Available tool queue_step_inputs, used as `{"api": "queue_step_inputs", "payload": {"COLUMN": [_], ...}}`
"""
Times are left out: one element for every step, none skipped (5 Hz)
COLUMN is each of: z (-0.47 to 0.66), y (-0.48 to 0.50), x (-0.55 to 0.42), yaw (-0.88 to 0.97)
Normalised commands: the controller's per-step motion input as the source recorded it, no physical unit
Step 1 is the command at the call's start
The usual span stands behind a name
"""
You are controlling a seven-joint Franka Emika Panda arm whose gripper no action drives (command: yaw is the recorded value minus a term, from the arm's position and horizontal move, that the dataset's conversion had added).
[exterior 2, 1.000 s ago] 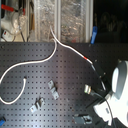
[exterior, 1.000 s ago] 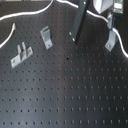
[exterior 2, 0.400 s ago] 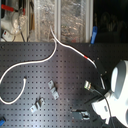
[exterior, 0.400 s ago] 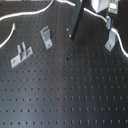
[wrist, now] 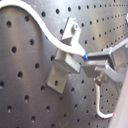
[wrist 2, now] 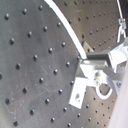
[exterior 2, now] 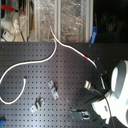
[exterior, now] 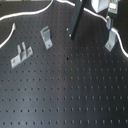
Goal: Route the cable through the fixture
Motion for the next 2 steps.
{"api": "queue_step_inputs", "payload": {"z": [0.12, 0.11], "y": [-0.179, -0.151], "x": [-0.200, -0.305], "yaw": [0.02, 0.08]}}
